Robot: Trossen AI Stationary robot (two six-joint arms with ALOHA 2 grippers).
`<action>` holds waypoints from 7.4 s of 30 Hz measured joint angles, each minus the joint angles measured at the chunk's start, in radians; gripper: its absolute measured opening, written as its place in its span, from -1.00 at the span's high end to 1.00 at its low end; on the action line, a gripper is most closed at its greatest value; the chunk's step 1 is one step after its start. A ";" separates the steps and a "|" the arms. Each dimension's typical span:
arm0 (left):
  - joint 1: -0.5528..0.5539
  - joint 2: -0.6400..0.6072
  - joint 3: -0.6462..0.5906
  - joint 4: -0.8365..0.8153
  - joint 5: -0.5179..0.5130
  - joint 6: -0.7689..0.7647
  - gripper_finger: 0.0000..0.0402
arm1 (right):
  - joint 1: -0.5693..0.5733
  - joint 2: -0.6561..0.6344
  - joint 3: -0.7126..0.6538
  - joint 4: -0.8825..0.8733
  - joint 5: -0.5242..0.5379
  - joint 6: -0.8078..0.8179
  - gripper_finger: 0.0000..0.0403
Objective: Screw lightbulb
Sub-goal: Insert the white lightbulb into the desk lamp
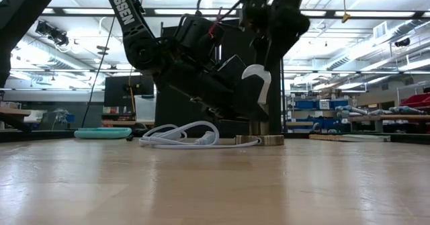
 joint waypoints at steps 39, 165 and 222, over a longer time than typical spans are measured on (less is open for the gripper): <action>-0.002 0.000 0.000 0.003 0.009 0.000 0.04 | 0.010 0.031 0.004 0.048 -0.025 0.043 -0.69; -0.047 0.000 0.000 -0.004 0.198 0.126 0.04 | 0.151 0.111 -0.019 0.014 0.054 -0.269 -0.39; -0.062 0.000 0.000 -0.023 0.061 0.017 0.04 | 0.136 0.111 -0.019 0.020 0.038 0.655 -0.36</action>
